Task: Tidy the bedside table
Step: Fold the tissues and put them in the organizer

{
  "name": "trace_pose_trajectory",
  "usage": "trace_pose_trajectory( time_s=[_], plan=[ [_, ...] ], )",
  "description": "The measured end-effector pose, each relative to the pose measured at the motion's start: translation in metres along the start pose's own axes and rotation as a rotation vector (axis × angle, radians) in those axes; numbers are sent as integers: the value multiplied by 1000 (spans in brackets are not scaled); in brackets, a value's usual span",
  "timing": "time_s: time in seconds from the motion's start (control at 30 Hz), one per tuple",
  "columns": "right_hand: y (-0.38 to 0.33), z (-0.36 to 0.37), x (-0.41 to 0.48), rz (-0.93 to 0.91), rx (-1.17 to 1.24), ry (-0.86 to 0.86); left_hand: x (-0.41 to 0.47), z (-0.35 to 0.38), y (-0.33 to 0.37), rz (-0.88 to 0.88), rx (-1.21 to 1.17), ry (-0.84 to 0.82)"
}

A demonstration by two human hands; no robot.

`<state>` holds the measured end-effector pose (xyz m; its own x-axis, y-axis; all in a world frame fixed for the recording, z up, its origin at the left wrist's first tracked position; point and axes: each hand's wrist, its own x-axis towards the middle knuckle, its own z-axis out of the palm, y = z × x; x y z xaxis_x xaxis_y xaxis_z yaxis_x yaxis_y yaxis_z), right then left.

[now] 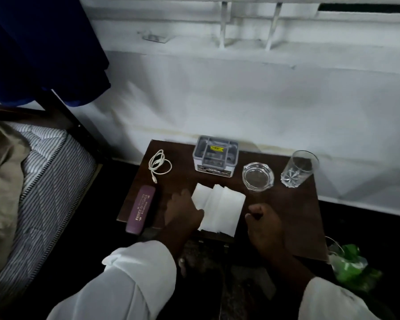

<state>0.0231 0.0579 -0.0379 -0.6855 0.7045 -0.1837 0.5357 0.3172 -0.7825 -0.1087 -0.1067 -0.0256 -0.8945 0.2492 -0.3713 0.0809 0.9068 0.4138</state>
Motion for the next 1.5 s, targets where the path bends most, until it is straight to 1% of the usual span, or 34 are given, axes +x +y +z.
trace_pose_trajectory(
  time_s=[0.07, 0.13, 0.3, 0.53, 0.63, 0.7, 0.77, 0.8, 0.83, 0.9, 1.0, 1.1, 1.27, 1.4, 1.5],
  plan=[
    [7, 8, -1, 103, 51, -17, -4, 6, 0, -31, 0, 30],
    [7, 18, 0, 169, 56, -30, -5, 9, -1, -76, -35, 14],
    [-4, 36, 5, 251, 119, -29, -3, 16, 3, -98, -60, -13],
    [-21, 48, 9, 350, 168, 57, 1, 24, -1, -75, -122, -16],
    [-24, 52, 13, 385, 190, 67, 1, 23, -4, -66, -104, -27],
    [-25, 53, 16, 417, 197, 77, -1, 22, 0, -30, -15, 47],
    [-26, 55, 19, 437, 187, 87, -2, 22, 6, 61, 79, 146],
    [-25, 55, 21, 440, 179, 91, -2, 24, 9, 110, 103, 150],
    [-25, 57, 23, 439, 174, 92, -1, 26, 11, 145, 115, 119],
    [-20, 58, 26, 424, 178, 78, 1, 33, 14, 161, 106, 35],
    [-15, 60, 31, 442, 204, 55, 7, 39, 18, 141, 51, 17],
    [-16, 61, 35, 486, 307, 116, 13, 39, 20, 117, -32, 16],
    [-17, 52, 34, 524, 519, 106, 19, 40, 16, 55, -151, 2],
    [-26, 38, 30, 573, 694, 42, 19, 41, 14, 41, -222, 24],
    [-31, 31, 29, 623, 756, -55, 17, 42, 13, 21, -284, 49]
  ],
)
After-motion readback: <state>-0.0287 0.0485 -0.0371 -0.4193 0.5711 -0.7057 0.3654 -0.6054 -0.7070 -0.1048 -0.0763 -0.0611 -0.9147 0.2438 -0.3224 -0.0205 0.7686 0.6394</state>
